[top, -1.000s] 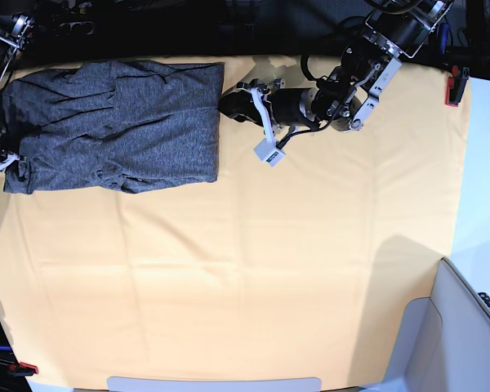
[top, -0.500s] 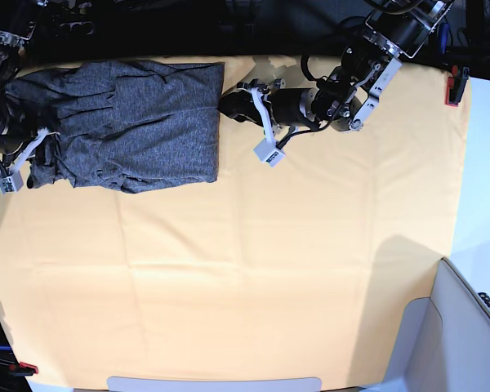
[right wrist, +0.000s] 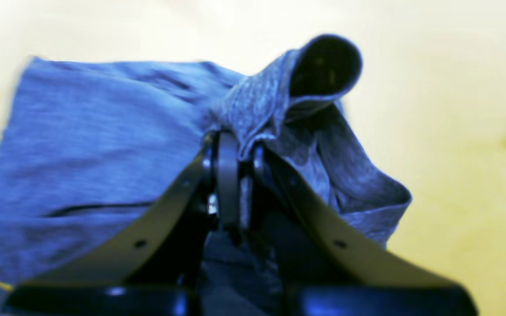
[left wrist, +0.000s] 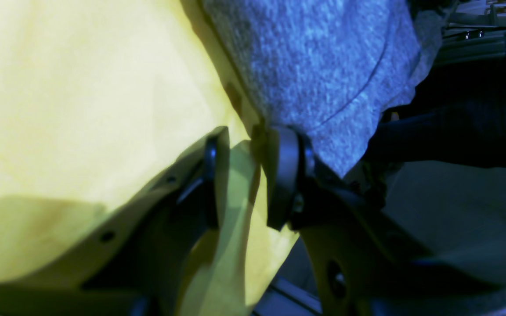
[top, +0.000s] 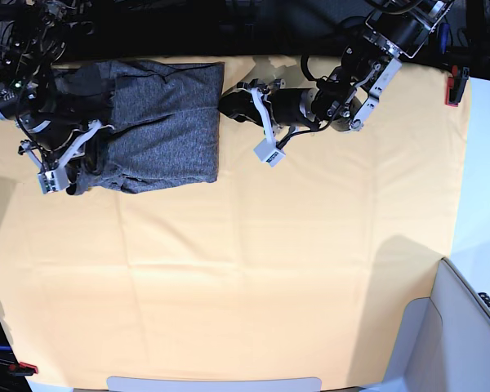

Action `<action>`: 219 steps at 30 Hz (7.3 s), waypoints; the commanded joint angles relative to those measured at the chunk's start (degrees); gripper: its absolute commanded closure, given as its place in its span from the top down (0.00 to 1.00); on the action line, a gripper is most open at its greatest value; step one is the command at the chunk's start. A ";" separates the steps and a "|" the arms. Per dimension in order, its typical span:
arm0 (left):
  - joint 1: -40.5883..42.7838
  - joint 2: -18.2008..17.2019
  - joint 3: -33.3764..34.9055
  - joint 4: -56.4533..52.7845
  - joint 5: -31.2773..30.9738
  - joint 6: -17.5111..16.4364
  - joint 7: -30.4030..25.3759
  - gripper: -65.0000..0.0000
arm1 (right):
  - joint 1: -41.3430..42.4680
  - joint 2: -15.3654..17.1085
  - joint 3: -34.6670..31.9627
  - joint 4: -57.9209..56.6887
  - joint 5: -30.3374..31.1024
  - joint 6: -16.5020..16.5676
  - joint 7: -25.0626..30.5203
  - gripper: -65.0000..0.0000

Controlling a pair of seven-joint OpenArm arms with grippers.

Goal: Fold the T-shirt properly

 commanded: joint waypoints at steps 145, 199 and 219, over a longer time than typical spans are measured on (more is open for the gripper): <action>0.54 -0.79 -0.01 -1.31 3.43 1.07 1.06 0.25 | 0.58 -0.51 -39.97 2.18 4.41 -0.15 -2.39 0.00; 13.46 -0.35 -24.01 6.34 9.76 1.07 1.06 0.25 | -7.07 1.25 -50.43 2.62 -41.92 -0.32 24.43 0.00; 13.46 -0.43 -24.01 6.34 9.76 1.07 1.06 0.25 | -12.87 10.66 -40.41 2.80 -42.35 -0.32 24.60 0.00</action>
